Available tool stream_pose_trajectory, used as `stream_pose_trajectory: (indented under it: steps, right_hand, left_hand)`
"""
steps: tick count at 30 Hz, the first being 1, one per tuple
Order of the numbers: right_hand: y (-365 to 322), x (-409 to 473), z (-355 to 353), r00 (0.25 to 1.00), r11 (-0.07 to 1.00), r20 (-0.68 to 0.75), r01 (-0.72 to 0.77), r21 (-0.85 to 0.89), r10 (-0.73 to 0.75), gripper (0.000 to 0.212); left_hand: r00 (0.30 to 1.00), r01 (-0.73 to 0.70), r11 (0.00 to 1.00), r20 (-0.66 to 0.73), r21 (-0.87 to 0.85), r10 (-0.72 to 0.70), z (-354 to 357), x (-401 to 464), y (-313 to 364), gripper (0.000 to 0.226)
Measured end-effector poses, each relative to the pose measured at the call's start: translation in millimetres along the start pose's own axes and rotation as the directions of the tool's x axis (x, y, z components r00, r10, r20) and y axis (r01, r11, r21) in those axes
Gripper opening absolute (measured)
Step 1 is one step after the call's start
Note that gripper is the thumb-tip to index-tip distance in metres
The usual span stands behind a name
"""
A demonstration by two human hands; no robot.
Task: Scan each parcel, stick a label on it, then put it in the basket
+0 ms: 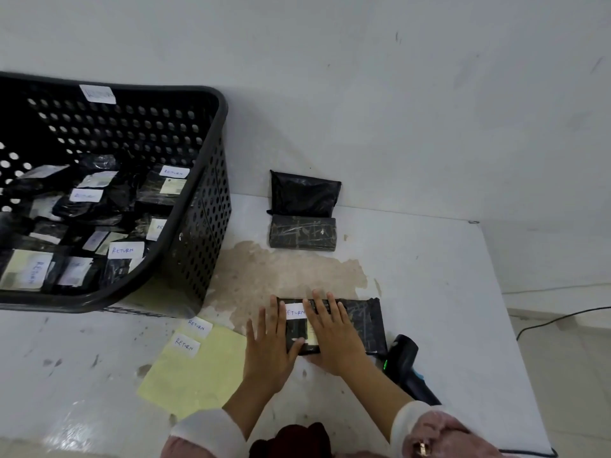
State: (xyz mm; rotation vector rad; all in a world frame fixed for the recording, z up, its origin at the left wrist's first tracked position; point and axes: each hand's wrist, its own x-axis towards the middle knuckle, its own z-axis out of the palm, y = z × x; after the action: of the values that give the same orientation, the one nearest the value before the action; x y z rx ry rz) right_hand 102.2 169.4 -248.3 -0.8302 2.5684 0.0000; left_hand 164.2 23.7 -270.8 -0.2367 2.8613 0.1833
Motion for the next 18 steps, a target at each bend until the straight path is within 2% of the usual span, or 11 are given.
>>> stream_pose_trajectory:
  steps: [4,7,9,11,13,16,18]
  right_hand:
    - [-3.9,1.7,0.3,0.999,0.999,-0.013,-0.032,0.028,0.032,0.082]
    - [-9.3,2.9,-2.7,0.998,0.998,-0.025,-0.058,0.026,0.058,0.072]
    - [-10.7,3.6,-7.1,0.997,0.998,-0.043,-0.061,-0.004,0.061,0.068]
    - [-8.8,3.9,-13.6,0.998,0.998,-0.051,-0.041,-0.041,0.039,0.073]
    - [-4.9,4.0,-20.6,0.999,0.998,-0.049,-0.002,-0.066,-0.002,0.086]
    - [1.3,0.6,-31.3,0.992,0.994,-0.116,0.03,-0.104,-0.042,0.086]
    - [5.3,-2.6,-40.1,0.975,0.992,-0.208,0.055,-0.118,-0.078,0.076]
  left_hand:
    - [0.996,0.072,0.99,0.062,-0.119,-0.065,-0.1,15.6,5.5,0.086]
    - [0.97,0.198,0.942,0.192,-0.273,-0.148,-6.9,21.7,13.8,0.087]
    - [0.961,0.227,0.935,0.218,-0.274,-0.169,-9.5,22.2,17.0,0.081]
    - [0.973,0.192,0.943,0.175,-0.271,-0.148,-13.9,21.9,15.5,0.076]
    - [0.981,0.16,0.929,0.16,-0.334,-0.112,-19.1,23.1,10.7,0.072]
    - [0.992,0.126,0.817,0.098,-0.563,-0.085,-30.6,23.2,8.5,0.076]
    - [0.983,0.133,0.669,0.013,-0.731,-0.182,-42.5,25.7,10.6,0.087]
